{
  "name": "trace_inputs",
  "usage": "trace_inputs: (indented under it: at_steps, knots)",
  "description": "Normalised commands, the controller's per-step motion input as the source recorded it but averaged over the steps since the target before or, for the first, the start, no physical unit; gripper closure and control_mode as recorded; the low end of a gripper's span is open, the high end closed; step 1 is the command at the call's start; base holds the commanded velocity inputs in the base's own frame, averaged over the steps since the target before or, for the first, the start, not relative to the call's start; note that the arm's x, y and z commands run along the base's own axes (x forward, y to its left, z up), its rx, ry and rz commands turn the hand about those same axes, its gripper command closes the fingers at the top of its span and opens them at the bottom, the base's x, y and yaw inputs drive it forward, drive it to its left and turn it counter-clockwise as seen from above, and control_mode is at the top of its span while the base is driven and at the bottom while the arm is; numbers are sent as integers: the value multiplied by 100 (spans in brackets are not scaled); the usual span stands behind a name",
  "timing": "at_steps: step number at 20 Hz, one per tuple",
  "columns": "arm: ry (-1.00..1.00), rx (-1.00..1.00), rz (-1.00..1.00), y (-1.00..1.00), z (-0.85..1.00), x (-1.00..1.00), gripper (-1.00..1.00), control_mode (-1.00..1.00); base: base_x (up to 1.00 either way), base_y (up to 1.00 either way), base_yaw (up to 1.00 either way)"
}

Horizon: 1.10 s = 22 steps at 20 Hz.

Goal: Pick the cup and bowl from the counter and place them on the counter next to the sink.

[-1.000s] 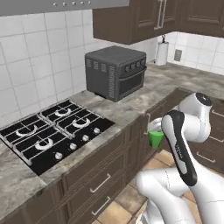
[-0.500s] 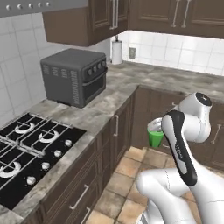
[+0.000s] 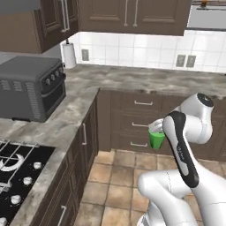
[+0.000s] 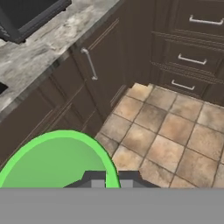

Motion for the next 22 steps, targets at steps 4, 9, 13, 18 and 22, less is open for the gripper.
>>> trace_inputs:
  at_steps: [4, 9, 13, 18, 22]
  knots:
    - [0, 0, 0, 0, 0, 0, 100, 100, 13, -4, -49]
    - [0, 0, 0, 0, 0, 0, 100, 100, 48, -10, -24]
    - [0, 0, 0, 0, 0, 0, 100, 100, 86, 0, 0]
    - [0, 0, 0, 0, 0, 0, 100, 100, 92, -2, 0]
    - [0, 0, 0, 0, 0, 0, 100, 100, 60, -25, 0]
